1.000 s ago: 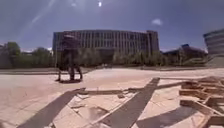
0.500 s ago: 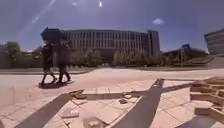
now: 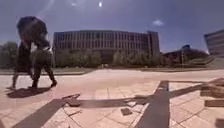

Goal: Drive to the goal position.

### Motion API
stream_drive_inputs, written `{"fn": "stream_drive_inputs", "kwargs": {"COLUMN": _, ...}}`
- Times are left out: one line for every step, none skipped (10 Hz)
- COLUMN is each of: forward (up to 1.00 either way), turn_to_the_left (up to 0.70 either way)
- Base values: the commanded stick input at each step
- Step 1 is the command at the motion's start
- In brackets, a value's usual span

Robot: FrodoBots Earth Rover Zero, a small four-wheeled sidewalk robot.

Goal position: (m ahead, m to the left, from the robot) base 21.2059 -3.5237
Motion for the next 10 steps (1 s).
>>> {"fn": "stream_drive_inputs", "kwargs": {"forward": 0.7, "turn_to_the_left": 0.0}}
{"fn": "stream_drive_inputs", "kwargs": {"forward": 0.7, "turn_to_the_left": 0.0}}
{"fn": "stream_drive_inputs", "kwargs": {"forward": 0.7, "turn_to_the_left": 0.0}}
{"fn": "stream_drive_inputs", "kwargs": {"forward": 0.7, "turn_to_the_left": 0.0}}
{"fn": "stream_drive_inputs", "kwargs": {"forward": 0.7, "turn_to_the_left": 0.0}}
{"fn": "stream_drive_inputs", "kwargs": {"forward": 0.7, "turn_to_the_left": 0.0}}
{"fn": "stream_drive_inputs", "kwargs": {"forward": 0.7, "turn_to_the_left": 0.0}}
{"fn": "stream_drive_inputs", "kwargs": {"forward": 0.7, "turn_to_the_left": 0.0}}
{"fn": "stream_drive_inputs", "kwargs": {"forward": 0.7, "turn_to_the_left": 0.0}}
{"fn": "stream_drive_inputs", "kwargs": {"forward": 0.7, "turn_to_the_left": 0.0}}
